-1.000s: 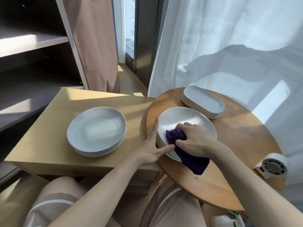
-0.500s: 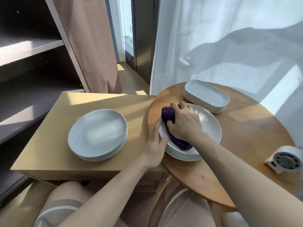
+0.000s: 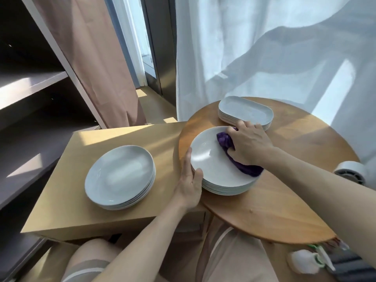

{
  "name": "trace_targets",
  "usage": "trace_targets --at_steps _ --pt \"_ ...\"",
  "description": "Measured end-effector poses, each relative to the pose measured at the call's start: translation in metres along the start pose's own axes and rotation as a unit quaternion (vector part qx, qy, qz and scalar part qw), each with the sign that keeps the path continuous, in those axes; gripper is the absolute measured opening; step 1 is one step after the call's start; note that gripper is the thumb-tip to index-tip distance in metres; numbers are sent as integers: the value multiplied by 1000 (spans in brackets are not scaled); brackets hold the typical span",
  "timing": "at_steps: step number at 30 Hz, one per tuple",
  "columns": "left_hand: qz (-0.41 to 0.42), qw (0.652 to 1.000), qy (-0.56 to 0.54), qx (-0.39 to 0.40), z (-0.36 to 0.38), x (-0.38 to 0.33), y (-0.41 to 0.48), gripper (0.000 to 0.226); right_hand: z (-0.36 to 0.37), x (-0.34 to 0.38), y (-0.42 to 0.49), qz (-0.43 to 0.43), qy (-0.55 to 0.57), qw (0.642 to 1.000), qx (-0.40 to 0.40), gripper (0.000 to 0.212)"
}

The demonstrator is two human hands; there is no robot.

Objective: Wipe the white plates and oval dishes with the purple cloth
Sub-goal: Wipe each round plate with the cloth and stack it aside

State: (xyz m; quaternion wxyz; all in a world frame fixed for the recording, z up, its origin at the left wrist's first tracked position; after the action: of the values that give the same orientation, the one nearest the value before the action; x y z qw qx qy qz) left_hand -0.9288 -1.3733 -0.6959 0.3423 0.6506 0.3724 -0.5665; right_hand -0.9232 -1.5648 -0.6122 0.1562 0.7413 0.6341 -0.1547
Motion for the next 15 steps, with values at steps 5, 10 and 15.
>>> trace_targets --at_steps 5,10,15 --pt "-7 1000 -16 4 2 -1 0 74 4 4 -34 -27 96 992 74 33" --pt "-18 998 -61 2 1 1 -1 68 -2 36 -52 -89 212 967 111 24" --pt "-29 995 -93 14 2 1 -1 60 -16 67 -40 -134 314 931 131 15"
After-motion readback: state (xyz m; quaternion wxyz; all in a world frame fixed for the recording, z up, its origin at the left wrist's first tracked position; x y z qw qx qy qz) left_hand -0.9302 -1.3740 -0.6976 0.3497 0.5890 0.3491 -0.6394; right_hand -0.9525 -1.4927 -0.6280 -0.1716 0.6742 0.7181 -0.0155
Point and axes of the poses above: each hand's wrist, its own y-axis towards the middle knuckle, its own z-axis out of the palm, x = y × z, the point moved 10 cm from there along y, towards the middle knuckle, and after that the axes turned 15 degrees about -y, right-handed, at the moved point
